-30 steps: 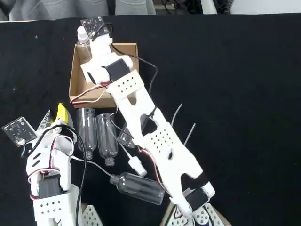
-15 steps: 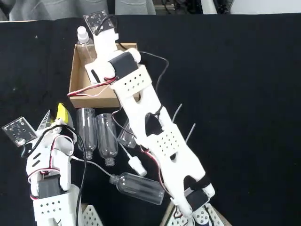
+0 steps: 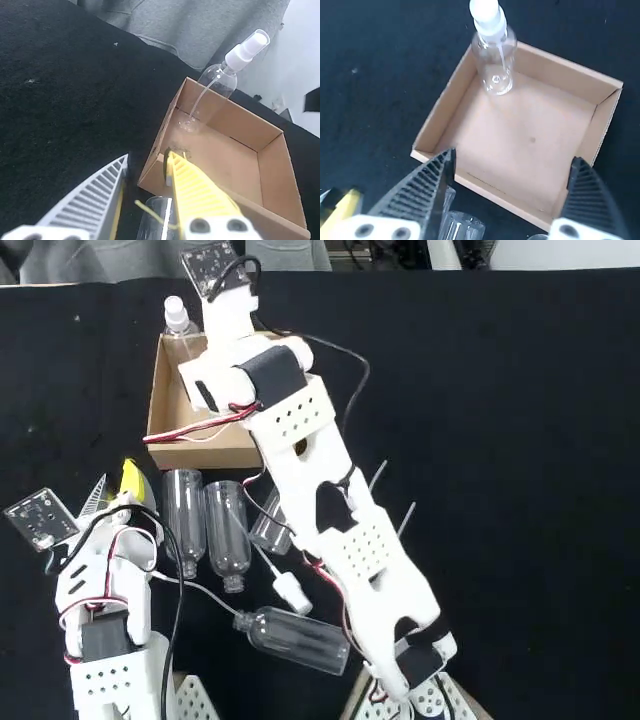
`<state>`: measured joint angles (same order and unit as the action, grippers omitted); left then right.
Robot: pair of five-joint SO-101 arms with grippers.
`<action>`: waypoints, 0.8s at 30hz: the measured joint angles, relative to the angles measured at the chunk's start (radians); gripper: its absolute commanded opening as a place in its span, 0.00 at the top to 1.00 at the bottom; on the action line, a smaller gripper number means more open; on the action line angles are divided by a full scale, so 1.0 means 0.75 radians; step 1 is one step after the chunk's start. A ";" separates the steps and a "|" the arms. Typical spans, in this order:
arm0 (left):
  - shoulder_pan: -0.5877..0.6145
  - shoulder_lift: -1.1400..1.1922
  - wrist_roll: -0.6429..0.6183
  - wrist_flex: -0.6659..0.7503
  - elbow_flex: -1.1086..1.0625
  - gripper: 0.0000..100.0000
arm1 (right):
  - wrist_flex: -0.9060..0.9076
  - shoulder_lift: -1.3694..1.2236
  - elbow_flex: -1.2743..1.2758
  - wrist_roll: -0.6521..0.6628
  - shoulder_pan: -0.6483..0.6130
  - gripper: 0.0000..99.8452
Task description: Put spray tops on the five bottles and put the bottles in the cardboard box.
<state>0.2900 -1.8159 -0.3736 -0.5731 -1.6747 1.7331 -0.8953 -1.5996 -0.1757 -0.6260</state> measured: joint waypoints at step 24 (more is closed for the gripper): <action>0.049 0.000 0.000 0.000 0.000 0.88 | 0.000 0.507 0.925 0.000 -0.023 0.69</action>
<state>0.3268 -1.8159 -0.3736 -0.5731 -1.6747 1.7331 -0.5148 -0.9060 -0.1757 -0.6429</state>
